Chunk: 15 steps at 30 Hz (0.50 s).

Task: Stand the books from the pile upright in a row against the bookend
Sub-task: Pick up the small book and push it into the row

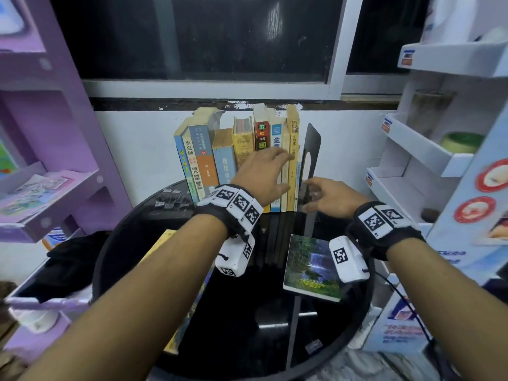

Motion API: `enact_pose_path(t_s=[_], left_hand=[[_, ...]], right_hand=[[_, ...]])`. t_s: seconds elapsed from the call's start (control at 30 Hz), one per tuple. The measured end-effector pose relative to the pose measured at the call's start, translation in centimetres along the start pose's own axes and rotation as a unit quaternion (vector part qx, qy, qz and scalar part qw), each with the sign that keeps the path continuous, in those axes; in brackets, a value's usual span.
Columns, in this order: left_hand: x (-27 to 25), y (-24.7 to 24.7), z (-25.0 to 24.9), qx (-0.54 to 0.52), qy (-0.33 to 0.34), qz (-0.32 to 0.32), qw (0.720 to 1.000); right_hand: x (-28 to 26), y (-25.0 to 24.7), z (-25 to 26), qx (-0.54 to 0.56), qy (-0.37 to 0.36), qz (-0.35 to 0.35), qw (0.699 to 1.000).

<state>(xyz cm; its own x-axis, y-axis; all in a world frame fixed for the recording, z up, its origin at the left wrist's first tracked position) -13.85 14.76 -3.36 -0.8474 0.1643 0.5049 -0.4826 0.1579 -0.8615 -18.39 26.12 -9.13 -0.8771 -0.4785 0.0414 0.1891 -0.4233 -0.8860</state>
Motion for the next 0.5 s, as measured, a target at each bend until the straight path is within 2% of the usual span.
enact_pose_path(t_s=[0.2,0.5], left_hand=[[-3.7,4.6,-0.9,-0.082,-0.061,0.148,0.984],[-8.0,9.3,-1.5,-0.149,-0.139,0.272,0.94]], right_hand=[[-2.5,2.5,-2.2,-0.035,0.041,0.068,0.996],[-5.0,5.2,-4.4,-0.023,0.073,0.108,0.991]])
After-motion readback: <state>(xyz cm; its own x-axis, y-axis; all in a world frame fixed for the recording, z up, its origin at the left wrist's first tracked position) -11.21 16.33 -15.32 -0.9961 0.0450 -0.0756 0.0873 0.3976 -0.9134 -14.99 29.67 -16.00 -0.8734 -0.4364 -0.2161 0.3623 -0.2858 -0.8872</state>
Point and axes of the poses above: each hand's wrist, its own x-axis towards the middle knuckle, its own y-axis out of the palm, z = x × y, the point moved 10 cm from there along x, towards the middle knuckle, and after that the axes turned 5 degrees about -z, right-handed, at the moved point
